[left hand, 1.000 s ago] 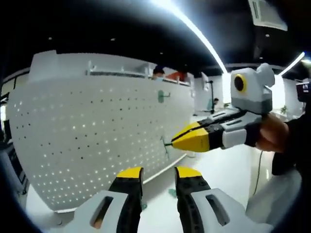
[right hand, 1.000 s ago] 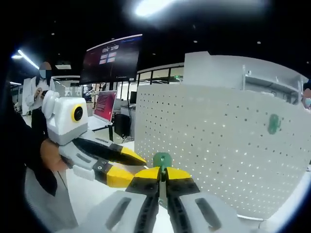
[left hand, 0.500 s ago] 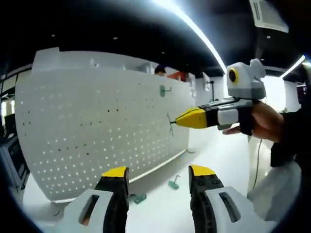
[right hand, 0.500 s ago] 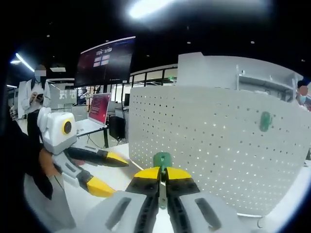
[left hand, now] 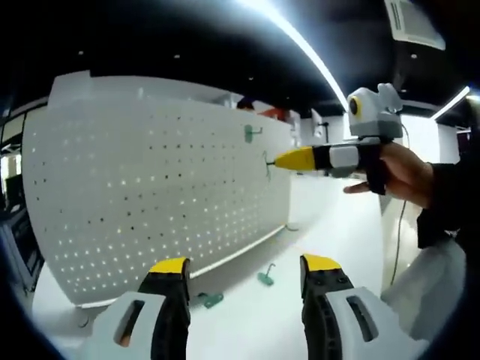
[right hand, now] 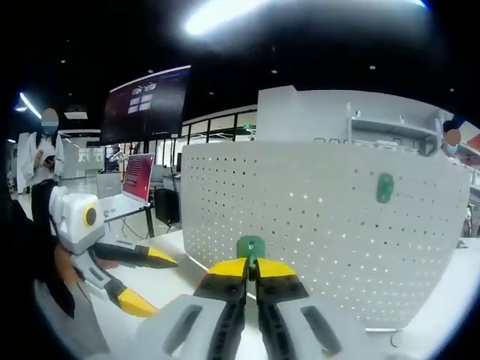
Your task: Insert the hook assembly into the mounting plate slot until the hook locks in place.
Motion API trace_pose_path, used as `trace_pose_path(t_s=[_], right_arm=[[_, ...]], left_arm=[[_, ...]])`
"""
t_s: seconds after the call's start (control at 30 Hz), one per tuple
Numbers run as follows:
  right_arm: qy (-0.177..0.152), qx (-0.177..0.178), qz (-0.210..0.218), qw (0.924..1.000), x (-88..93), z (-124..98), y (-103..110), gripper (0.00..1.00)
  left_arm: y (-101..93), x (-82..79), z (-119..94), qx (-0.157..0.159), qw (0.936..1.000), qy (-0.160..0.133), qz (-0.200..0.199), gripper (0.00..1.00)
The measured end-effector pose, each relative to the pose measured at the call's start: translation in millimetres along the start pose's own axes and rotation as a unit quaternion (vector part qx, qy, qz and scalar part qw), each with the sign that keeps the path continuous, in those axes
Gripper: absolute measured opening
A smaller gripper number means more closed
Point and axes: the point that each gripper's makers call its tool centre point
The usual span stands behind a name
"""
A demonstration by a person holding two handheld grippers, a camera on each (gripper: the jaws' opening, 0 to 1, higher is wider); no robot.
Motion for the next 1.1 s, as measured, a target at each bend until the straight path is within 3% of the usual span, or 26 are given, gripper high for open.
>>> trace_pose_path(t_s=[0.2, 0.5, 1.1], right_arm=[[-0.009, 0.021, 0.001, 0.9997, -6.2, -4, -15, 0.01], [-0.033, 0.076, -0.002, 0.9965, -26.8, -18, -58, 0.01], [-0.067, 0.186, -0.004, 0.9803, -56.0, -31, -151, 0.01]], left_arm=[[1.0, 1.2, -1, 0.0, 1.0, -0.001, -0.005, 0.6], [3.5, 4.6, -2, 0.0, 0.9999, 0.002, -0.012, 0.6], [8.2, 10.2, -4, -0.002, 0.9998, 0.007, -0.02, 0.59]])
Point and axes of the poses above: the point that each gripper's makers call its tool centre point, and the gripper's own axes: z roughly forward along the fingers, y roughly to its left, x roughly out of its underside
